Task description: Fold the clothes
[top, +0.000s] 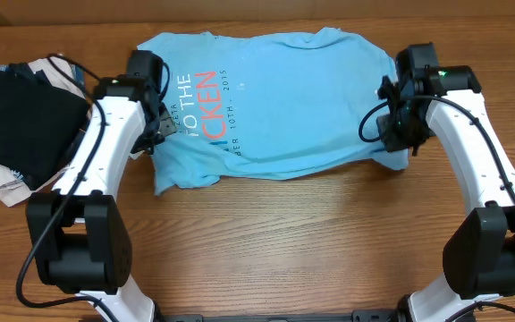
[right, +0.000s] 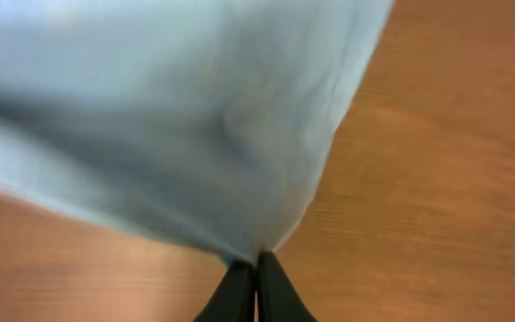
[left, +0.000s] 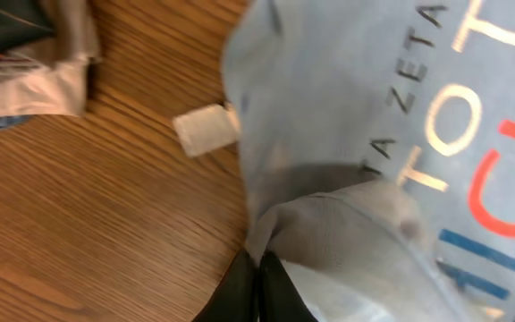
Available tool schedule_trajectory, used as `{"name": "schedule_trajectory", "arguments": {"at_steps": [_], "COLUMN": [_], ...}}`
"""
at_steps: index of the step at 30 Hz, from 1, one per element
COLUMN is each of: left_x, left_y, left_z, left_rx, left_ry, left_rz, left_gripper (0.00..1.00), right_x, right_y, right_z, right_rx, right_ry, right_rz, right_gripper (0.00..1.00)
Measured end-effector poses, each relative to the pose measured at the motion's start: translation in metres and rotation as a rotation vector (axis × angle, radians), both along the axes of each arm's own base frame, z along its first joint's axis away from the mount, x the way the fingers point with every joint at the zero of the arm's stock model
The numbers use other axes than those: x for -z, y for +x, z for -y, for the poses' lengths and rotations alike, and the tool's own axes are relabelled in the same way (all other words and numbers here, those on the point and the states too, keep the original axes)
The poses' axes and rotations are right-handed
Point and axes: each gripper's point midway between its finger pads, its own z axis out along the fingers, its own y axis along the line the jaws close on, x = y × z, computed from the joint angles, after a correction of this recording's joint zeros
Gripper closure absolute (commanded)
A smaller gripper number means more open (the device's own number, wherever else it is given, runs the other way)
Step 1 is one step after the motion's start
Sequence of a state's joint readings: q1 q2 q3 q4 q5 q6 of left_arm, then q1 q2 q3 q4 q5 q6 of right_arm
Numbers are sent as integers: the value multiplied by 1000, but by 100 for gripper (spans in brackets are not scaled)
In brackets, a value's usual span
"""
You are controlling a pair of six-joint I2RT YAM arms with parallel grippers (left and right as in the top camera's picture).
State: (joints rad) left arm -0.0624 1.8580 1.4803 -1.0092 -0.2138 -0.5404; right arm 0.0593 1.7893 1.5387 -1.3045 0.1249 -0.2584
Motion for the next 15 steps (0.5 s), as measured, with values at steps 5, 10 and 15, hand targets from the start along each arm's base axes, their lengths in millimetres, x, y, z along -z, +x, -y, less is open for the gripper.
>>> {"name": "schedule_trajectory", "arguments": {"at_steps": [5, 10, 15], "left_x": [0, 0, 0], "left_y": [0, 0, 0], "left_z": [-2, -2, -2], "left_rx": [-4, -4, -4], "left_ry": [5, 5, 4], "left_rz": [1, 1, 0], "left_gripper": [96, 96, 96], "right_x": [0, 0, -12], "right_y": [-50, -49, 53], "right_z": [-15, -7, 32], "right_rx": [-53, -19, 139], "right_ry": [93, 44, -114], "right_rz": [-209, -201, 242], "right_gripper": [96, 67, 44]}}
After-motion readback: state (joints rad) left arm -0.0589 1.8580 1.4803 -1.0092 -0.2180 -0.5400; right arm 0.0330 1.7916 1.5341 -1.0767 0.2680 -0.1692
